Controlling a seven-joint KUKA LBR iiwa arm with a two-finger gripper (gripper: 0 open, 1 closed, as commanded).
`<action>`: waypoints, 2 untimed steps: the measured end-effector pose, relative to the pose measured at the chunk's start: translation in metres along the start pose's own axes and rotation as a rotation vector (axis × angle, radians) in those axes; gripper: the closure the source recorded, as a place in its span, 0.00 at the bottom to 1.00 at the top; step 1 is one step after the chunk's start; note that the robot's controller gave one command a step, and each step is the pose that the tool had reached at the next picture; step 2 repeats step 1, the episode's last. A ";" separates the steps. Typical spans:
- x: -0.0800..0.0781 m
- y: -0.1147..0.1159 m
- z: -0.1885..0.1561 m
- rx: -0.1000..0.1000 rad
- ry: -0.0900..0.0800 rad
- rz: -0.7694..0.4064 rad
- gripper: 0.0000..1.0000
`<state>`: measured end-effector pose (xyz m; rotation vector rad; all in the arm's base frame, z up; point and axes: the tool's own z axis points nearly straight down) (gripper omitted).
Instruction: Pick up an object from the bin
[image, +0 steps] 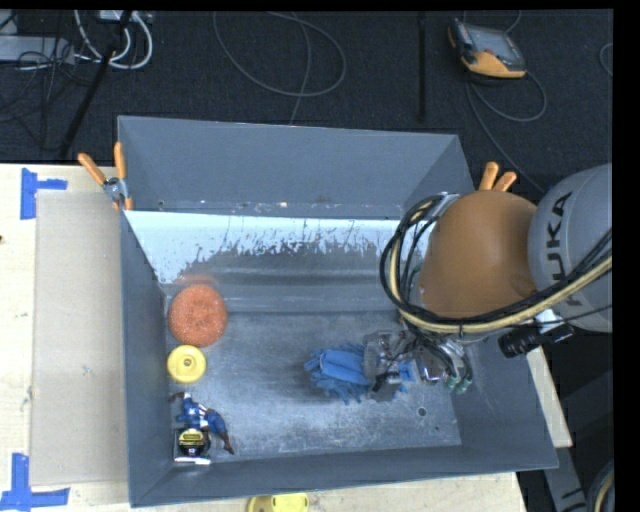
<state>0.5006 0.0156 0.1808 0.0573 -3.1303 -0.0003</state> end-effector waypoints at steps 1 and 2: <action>0.019 0.003 -0.068 0.000 -0.006 0.016 1.00; 0.019 0.003 -0.068 0.000 -0.006 0.016 1.00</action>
Offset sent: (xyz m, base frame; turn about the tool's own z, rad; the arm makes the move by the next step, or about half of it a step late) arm -0.0056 -0.0069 0.0551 0.0212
